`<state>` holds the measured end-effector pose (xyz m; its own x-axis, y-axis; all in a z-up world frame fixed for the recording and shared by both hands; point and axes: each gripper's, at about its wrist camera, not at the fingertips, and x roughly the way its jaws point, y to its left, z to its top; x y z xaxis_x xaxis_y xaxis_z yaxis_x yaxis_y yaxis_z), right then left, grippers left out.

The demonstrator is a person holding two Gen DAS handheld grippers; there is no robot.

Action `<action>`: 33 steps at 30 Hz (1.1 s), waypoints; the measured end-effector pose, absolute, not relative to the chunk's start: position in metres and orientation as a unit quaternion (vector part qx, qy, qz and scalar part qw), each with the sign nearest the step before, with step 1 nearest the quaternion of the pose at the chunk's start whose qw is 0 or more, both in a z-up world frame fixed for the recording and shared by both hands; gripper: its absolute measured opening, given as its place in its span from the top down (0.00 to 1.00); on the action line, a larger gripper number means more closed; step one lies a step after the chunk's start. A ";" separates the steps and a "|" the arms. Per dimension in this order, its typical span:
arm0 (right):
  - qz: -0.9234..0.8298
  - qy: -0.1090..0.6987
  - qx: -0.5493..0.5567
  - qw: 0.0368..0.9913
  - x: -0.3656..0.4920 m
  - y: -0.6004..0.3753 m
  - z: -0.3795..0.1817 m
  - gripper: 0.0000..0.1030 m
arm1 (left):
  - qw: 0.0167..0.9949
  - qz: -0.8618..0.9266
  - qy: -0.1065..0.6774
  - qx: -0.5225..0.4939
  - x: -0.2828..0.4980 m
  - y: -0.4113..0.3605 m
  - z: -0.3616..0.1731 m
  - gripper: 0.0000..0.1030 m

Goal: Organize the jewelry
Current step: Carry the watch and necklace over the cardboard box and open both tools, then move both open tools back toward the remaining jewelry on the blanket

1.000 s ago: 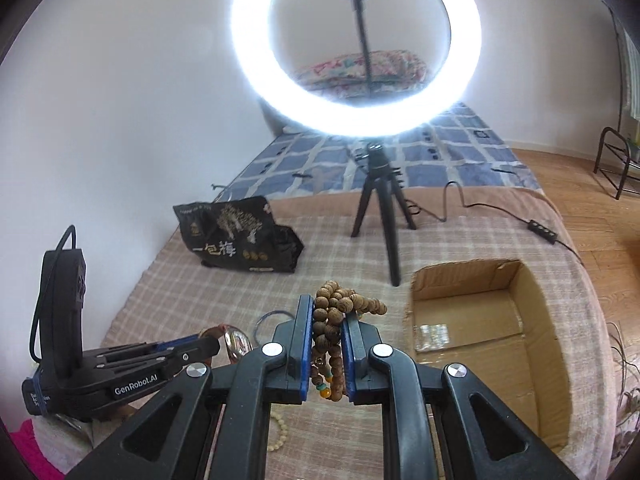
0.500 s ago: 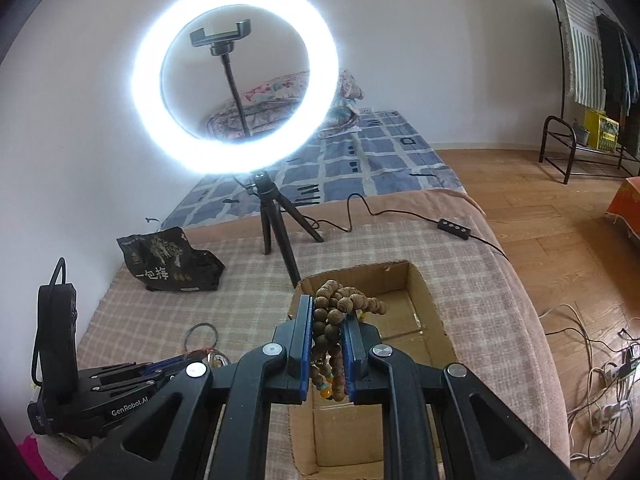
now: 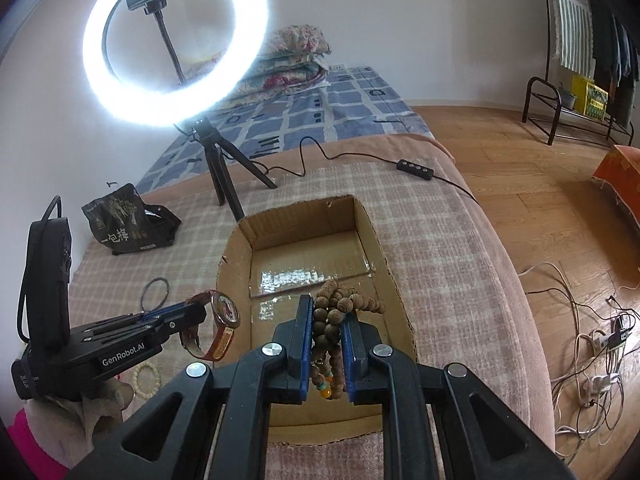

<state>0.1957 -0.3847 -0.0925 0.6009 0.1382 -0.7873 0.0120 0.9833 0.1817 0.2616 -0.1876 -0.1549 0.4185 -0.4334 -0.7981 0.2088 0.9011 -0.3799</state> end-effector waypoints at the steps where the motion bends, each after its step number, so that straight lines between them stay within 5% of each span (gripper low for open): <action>1: 0.036 0.449 0.084 0.889 0.195 -0.386 -0.095 0.89 | 0.835 -0.193 0.504 -0.110 0.262 -0.190 -0.156 0.93; 6: 0.037 0.458 0.082 0.884 0.191 -0.388 -0.101 0.87 | 0.831 -0.207 0.503 -0.115 0.262 -0.199 -0.159 0.88; 9: 0.031 0.453 0.083 0.887 0.191 -0.389 -0.099 0.60 | 0.831 -0.212 0.501 -0.115 0.261 -0.199 -0.156 0.63; 33: 0.033 0.427 0.066 0.901 0.183 -0.363 -0.071 0.50 | 0.866 -0.173 0.462 -0.081 0.233 -0.153 -0.115 0.63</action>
<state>0.1833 -0.3631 -0.0715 0.6338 0.1158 -0.7648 -0.0028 0.9891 0.1475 0.2329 -0.1525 -0.1148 0.5138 -0.3744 -0.7719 0.2250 0.9270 -0.2999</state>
